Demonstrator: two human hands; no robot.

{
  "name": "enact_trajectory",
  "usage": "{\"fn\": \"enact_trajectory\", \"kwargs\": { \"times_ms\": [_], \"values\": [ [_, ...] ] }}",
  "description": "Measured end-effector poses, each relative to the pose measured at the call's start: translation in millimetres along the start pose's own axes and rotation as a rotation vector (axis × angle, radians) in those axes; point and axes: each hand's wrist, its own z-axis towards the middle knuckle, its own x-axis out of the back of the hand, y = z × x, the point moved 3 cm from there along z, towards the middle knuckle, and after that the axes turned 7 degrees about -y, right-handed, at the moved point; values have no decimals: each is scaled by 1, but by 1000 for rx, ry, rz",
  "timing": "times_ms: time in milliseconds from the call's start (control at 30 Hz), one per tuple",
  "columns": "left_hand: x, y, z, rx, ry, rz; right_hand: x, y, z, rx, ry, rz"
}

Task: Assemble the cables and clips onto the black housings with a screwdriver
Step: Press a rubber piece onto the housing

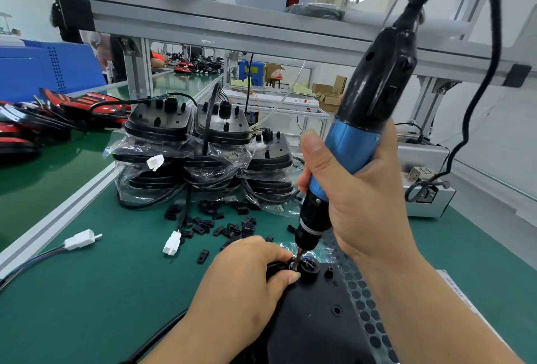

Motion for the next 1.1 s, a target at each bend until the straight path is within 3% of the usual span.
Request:
{"fn": "enact_trajectory", "kwargs": {
  "times_ms": [233, 533, 1100],
  "values": [
    [0, -1, 1, -10, -20, -1, -2, 1, 1, 28, -117, 18],
    [-1, -4, 1, -22, -8, -18, 2, 7, 7, 12, -42, 53],
    [2, 0, 2, -23, -45, 26, -7, 7, 7, -21, -225, 84]
  ]
}}
